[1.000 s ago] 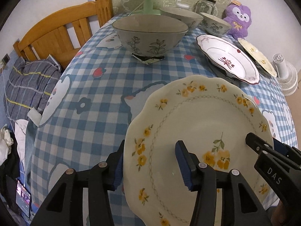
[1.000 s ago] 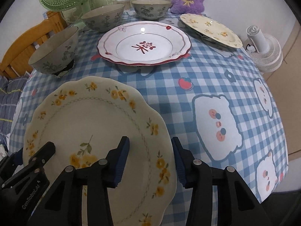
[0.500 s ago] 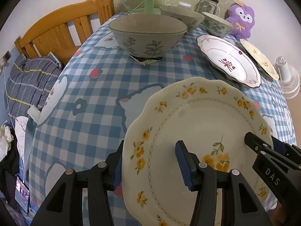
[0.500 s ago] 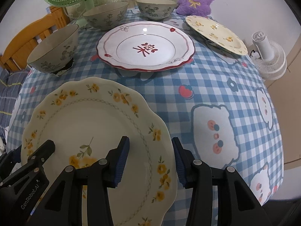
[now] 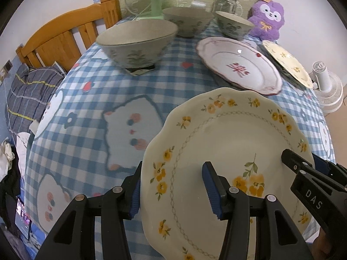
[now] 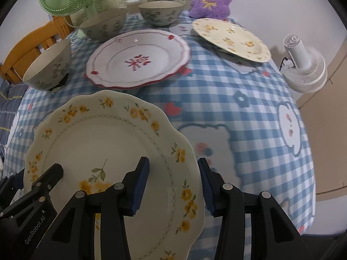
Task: Organize plates and bowls
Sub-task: 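Lift the yellow-flower plate with both grippers off the cloth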
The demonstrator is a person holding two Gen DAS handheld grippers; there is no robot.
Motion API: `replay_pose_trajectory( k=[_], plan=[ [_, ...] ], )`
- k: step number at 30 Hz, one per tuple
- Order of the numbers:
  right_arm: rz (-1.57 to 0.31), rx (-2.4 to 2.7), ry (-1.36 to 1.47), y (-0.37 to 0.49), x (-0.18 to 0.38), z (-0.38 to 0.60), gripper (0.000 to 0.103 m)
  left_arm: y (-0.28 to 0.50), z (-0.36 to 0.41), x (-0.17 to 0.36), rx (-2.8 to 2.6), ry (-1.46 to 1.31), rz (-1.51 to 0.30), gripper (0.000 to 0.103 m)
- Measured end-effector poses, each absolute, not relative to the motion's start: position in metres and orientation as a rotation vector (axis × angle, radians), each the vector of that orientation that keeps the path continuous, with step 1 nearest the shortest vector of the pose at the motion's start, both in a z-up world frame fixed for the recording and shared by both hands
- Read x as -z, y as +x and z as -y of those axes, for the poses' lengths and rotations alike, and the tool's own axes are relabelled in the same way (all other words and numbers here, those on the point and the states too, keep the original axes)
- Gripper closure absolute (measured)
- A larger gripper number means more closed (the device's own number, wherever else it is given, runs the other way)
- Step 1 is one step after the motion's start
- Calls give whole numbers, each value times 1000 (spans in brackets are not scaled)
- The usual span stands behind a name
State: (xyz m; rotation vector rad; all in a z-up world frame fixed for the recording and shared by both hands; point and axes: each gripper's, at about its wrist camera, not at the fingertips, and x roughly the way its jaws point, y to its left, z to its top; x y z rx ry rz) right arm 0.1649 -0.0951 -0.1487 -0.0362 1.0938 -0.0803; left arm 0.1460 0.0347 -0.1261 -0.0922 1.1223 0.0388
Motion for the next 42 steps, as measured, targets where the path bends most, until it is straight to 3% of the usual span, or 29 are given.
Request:
replay_pose_trajectory(
  k=[24, 42],
  plan=[
    [-1078, 142, -27, 162, 134, 240, 54, 160, 106, 118, 19, -79, -1093, 52],
    [-1101, 149, -14, 164, 146, 292, 54, 169, 155, 129, 22, -70, -1111, 52]
  ],
)
